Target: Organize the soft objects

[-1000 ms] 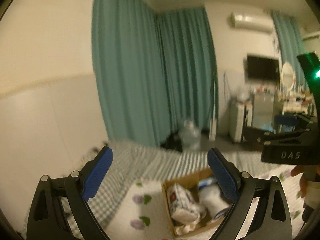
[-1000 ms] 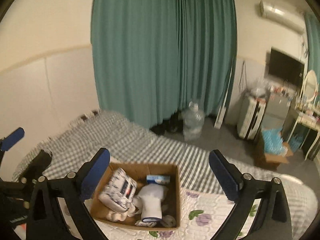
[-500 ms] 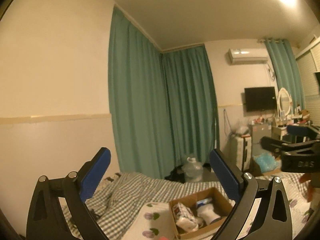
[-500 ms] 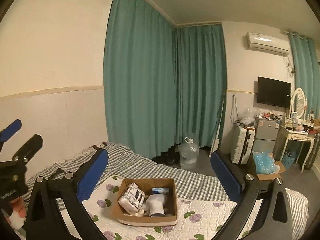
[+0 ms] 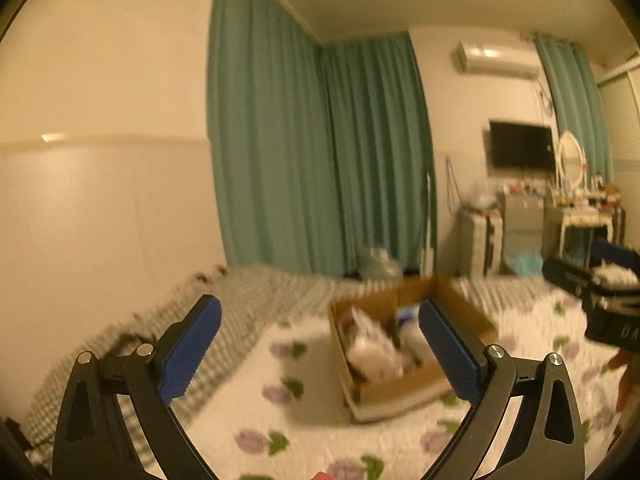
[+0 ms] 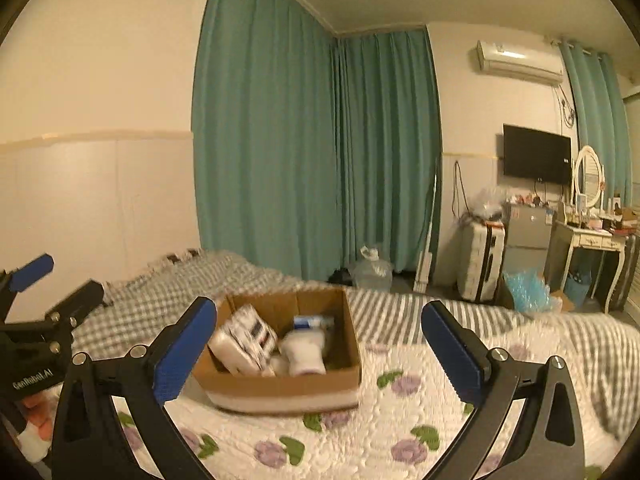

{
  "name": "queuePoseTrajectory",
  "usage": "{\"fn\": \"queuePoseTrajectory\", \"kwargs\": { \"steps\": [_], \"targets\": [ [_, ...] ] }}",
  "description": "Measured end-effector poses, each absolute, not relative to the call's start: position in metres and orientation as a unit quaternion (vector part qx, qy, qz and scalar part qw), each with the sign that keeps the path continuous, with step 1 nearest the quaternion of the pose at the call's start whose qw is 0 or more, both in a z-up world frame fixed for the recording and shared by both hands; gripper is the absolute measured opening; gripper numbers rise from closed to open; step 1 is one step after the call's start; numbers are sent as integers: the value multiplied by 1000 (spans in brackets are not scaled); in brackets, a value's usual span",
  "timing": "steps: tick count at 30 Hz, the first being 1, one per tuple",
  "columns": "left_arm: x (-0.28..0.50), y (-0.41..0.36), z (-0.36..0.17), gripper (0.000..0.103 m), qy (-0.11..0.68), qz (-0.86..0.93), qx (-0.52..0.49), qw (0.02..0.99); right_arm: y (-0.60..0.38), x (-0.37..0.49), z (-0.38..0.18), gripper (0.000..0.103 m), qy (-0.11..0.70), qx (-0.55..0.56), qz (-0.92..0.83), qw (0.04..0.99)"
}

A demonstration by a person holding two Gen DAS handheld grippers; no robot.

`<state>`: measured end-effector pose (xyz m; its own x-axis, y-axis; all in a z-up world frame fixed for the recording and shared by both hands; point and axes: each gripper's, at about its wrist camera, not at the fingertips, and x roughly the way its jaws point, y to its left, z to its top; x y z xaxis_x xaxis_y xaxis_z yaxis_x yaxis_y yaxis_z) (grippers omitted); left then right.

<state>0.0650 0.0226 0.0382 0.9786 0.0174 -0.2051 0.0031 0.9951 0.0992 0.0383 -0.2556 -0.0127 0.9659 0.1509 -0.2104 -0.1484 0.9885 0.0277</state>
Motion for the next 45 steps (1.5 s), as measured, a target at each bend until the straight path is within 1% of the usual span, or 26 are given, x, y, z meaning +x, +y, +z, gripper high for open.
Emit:
{"fn": "queuePoseTrajectory", "kwargs": {
  "steps": [3, 10, 23, 45],
  "targets": [
    [75, 21, 18, 101, 130, 6, 61, 990, -257, 50, -33, 103, 135, 5, 70, 988],
    [77, 20, 8, 101, 148, 2, 45, 988, -258, 66, -56, 103, 169, -1, 56, 984],
    [80, 28, 2, 101, 154, -4, 21, 988, -254, 64, -58, 103, 171, -4, 54, 984],
    [83, 29, -5, 101, 164, -10, 19, 986, -248, 64, -60, 103, 170, -9, 59, 984]
  ]
}}
